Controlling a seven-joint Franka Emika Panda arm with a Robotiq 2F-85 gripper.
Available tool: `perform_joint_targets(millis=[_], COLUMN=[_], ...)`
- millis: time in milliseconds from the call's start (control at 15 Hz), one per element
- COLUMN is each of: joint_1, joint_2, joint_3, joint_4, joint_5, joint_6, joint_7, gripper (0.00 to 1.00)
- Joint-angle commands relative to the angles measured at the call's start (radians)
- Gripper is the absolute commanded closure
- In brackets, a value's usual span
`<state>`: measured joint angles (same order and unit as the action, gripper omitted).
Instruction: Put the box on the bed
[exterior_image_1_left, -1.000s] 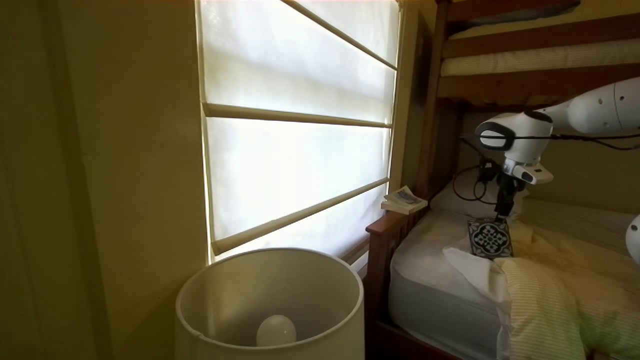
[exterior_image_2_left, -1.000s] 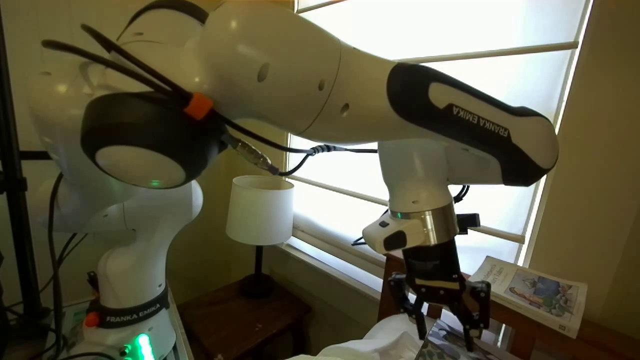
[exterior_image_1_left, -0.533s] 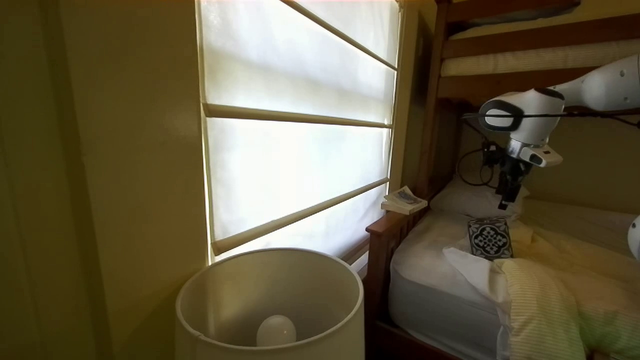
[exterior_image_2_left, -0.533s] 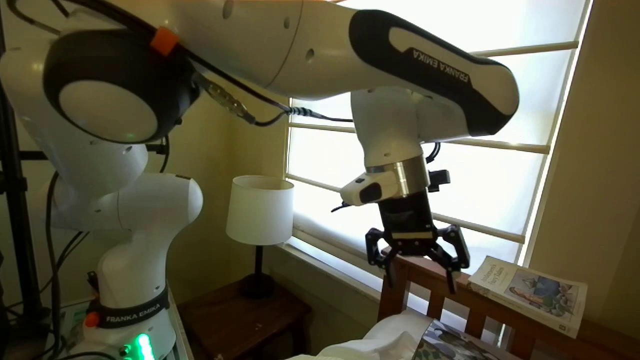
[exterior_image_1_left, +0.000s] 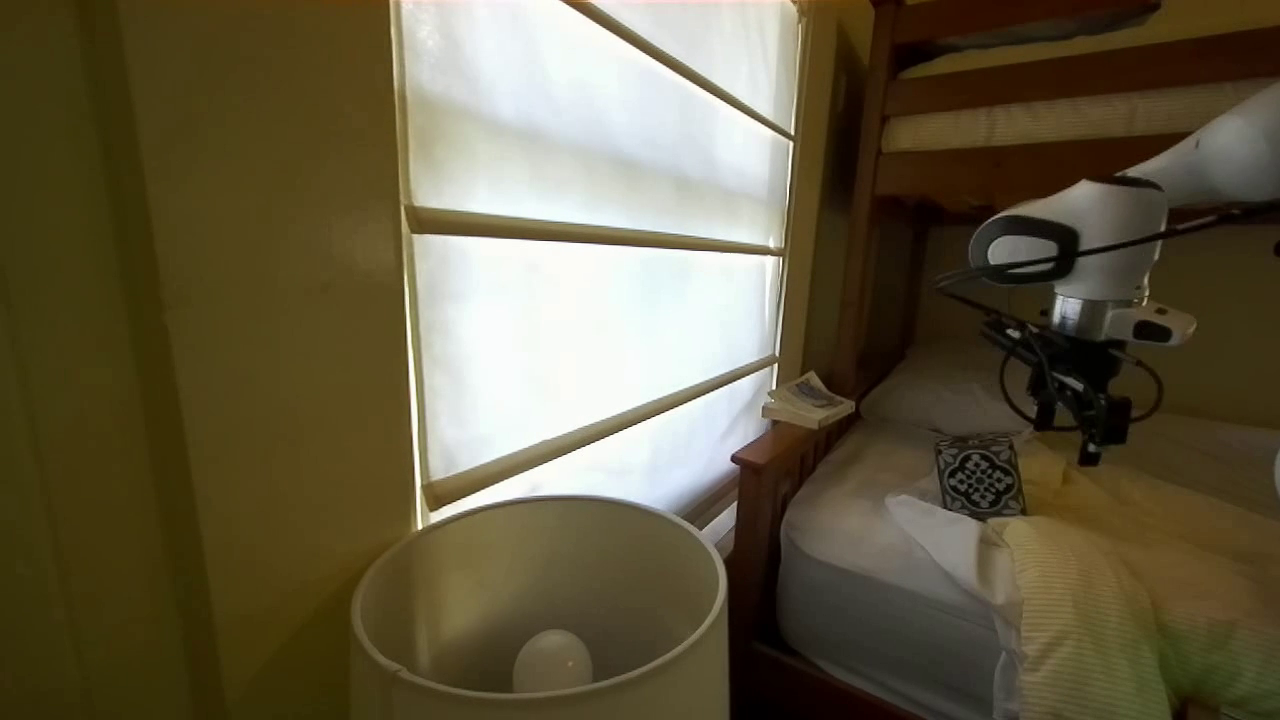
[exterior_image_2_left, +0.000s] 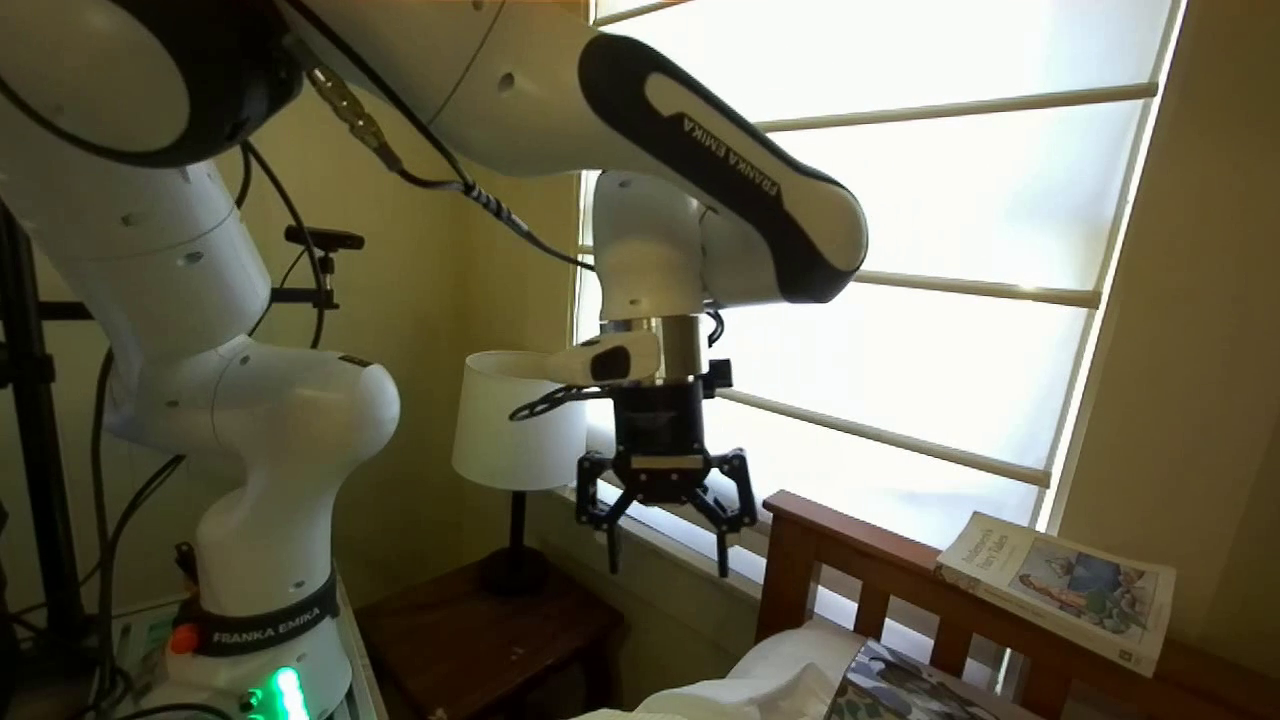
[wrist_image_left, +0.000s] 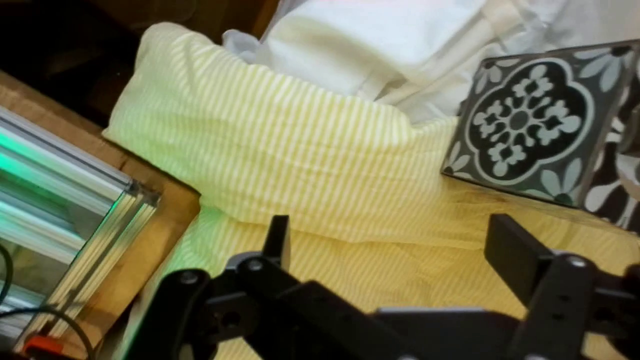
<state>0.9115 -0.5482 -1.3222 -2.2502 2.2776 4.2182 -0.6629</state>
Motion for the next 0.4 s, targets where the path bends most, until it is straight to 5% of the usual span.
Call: perform_joint_targets(millis=[0, 200, 333], joint_1=[-0.101, -0.123, -0.149], joint_2=[0.025, 0.046, 0.075], joint_3=[0.109, 0.178, 0.166], joint_4=[-0.133, -0.194, -0.161], joint_5=[0.023, 0.047, 0.071], joint_6=[0.0, -0.001, -0.053], joint_7=[-0.125, -0.227, -0.219], gripper=[0.0, 0.0, 0.0])
